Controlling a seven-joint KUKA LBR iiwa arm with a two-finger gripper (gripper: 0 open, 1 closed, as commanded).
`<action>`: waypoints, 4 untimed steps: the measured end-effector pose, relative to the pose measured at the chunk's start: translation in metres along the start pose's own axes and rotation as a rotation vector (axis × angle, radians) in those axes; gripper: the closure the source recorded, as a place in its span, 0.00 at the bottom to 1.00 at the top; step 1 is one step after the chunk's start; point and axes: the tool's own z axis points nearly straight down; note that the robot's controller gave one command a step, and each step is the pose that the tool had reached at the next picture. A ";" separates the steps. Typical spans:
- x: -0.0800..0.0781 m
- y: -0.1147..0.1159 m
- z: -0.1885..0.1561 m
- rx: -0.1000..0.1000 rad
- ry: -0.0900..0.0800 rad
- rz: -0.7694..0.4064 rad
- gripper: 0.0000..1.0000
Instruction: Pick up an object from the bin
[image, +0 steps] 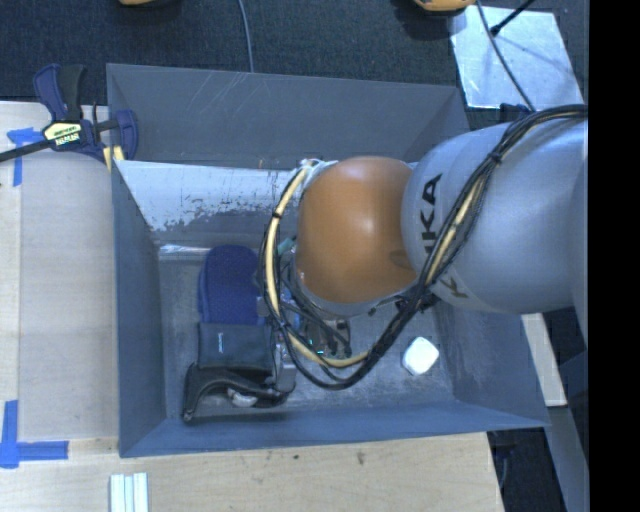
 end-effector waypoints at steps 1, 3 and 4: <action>0.004 0.010 0.097 0.000 0.005 0.054 0.00; 0.001 0.029 0.082 -0.006 -0.013 0.367 0.00; -0.079 0.047 0.102 -0.011 0.016 0.799 0.00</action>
Offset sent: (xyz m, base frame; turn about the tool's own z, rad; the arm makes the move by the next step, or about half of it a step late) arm -0.0041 0.0099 -0.1126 0.0583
